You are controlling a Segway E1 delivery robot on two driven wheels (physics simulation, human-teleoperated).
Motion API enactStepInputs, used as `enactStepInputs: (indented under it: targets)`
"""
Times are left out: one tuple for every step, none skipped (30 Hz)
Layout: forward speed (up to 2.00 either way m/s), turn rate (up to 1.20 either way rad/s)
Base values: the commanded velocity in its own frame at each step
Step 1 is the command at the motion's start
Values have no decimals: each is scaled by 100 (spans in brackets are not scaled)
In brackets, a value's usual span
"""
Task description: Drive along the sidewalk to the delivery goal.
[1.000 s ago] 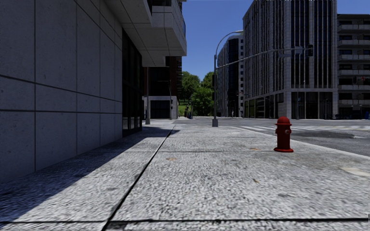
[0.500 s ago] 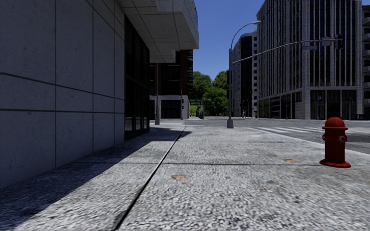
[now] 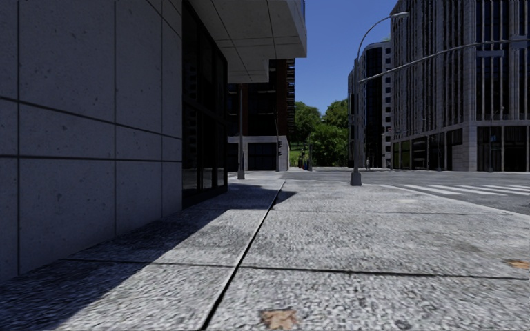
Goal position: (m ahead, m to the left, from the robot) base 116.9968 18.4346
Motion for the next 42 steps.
enactStepInputs:
  targets:
    - [200,0]
    - [200,0]
    - [200,0]
    - [200,0]
    - [200,0]
    - [200,0]
    - [200,0]
    - [200,0]
    - [200,0]
    - [200,0]
    - [200,0]
    - [200,0]
    - [200,0]
    - [200,0]
    - [200,0]
    - [200,0]
    - [200,0]
    - [200,0]
    - [200,0]
    - [200,0]
    - [200,0]
    - [200,0]
    - [200,0]
    - [200,0]
    - [200,0]
    - [200,0]
    - [200,0]
    - [200,0]
    - [200,0]
    - [200,0]
    - [200,0]
    - [200,0]
    - [200,0]
    - [200,0]
    - [200,0]
    - [200,0]
    - [200,0]
    - [200,0]
    - [200,0]
    - [200,0]
    - [200,0]
    - [200,0]
